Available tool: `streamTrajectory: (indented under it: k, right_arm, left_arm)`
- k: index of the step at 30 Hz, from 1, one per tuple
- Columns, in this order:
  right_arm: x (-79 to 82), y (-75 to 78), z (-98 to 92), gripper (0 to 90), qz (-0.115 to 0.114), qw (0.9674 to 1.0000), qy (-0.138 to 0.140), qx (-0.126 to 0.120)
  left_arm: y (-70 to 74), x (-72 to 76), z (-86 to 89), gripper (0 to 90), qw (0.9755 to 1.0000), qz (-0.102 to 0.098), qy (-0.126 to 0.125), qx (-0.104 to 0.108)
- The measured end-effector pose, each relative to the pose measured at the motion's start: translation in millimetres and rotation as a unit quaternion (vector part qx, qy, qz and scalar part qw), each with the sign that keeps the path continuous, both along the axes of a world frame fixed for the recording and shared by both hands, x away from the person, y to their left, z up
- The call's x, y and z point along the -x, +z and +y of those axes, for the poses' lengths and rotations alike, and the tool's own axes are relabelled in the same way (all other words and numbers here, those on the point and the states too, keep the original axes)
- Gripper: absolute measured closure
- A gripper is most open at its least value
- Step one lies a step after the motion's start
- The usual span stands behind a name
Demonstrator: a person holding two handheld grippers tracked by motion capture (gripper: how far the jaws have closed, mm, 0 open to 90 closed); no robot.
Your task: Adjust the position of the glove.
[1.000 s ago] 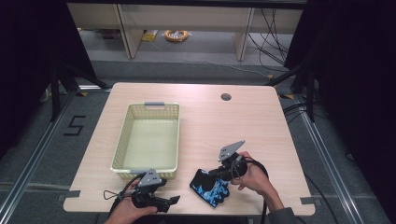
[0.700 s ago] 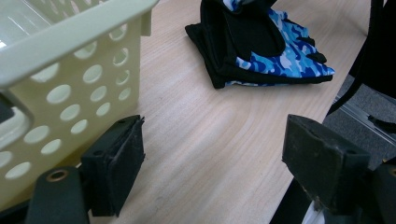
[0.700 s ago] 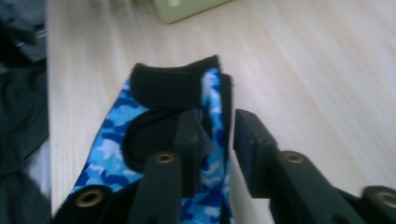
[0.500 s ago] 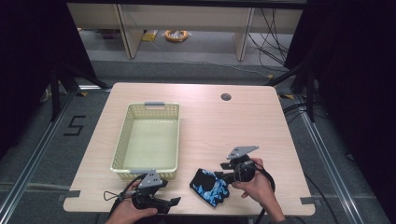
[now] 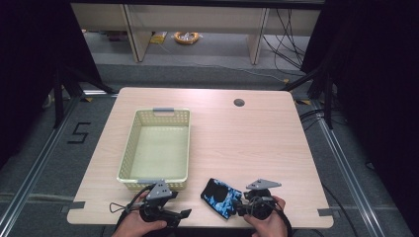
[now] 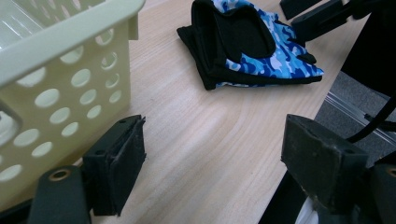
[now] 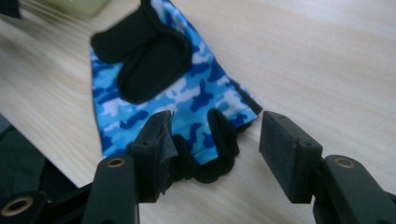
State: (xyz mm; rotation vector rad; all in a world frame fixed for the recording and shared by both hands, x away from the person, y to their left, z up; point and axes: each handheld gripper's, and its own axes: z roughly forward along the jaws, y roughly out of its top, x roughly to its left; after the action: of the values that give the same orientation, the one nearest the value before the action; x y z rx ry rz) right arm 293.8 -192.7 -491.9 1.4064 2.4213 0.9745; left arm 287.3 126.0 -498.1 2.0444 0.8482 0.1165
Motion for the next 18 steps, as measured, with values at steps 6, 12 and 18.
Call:
streamTrajectory:
  k: [6, 12, 18]
  right_arm:
    - [0.5, -10.5, 6.9, 53.0, -0.02, 0.9995, 0.017, 0.015]
    - [-1.1, -11.1, 4.3, 77.2, 0.001, 0.9989, 0.044, -0.015]
    - [-7.9, -12.0, -2.1, 81.5, 0.014, 0.9972, 0.064, -0.037]
  left_arm:
    - [0.5, -0.5, 0.3, 21.0, 1.0, 0.0, -0.003, -0.001]
    - [-0.1, 0.2, -1.9, 21.0, 1.0, 0.007, -0.005, 0.002]
    - [-0.5, -3.3, -4.8, 24.9, 0.9995, 0.03, -0.004, 0.011]
